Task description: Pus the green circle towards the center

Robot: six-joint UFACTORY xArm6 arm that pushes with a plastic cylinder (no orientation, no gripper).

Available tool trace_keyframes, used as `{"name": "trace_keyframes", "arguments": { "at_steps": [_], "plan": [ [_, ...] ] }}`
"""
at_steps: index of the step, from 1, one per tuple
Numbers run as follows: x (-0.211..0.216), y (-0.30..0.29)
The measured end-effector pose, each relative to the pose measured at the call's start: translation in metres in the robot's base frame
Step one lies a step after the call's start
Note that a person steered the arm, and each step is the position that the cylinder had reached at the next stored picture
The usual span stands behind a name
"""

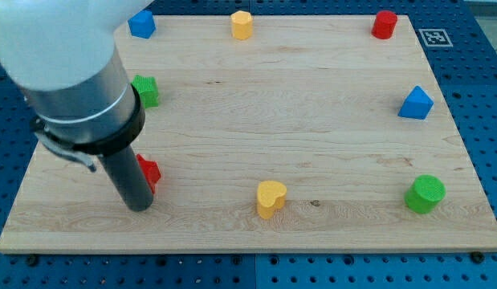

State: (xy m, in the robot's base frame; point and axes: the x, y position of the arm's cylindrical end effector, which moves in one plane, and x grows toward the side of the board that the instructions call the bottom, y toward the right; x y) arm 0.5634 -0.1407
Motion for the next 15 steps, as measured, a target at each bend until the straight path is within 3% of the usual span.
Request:
{"name": "trace_keyframes", "arguments": {
  "at_steps": [3,4,7,8,9,10,12,15],
  "plan": [
    [-0.104,0.000],
    [-0.101,0.030],
    [-0.081,0.337],
    [-0.034,0.416],
    [0.028,0.434],
    [0.030,0.429],
    [0.024,0.381],
    [-0.022,0.314]
  ]
}}
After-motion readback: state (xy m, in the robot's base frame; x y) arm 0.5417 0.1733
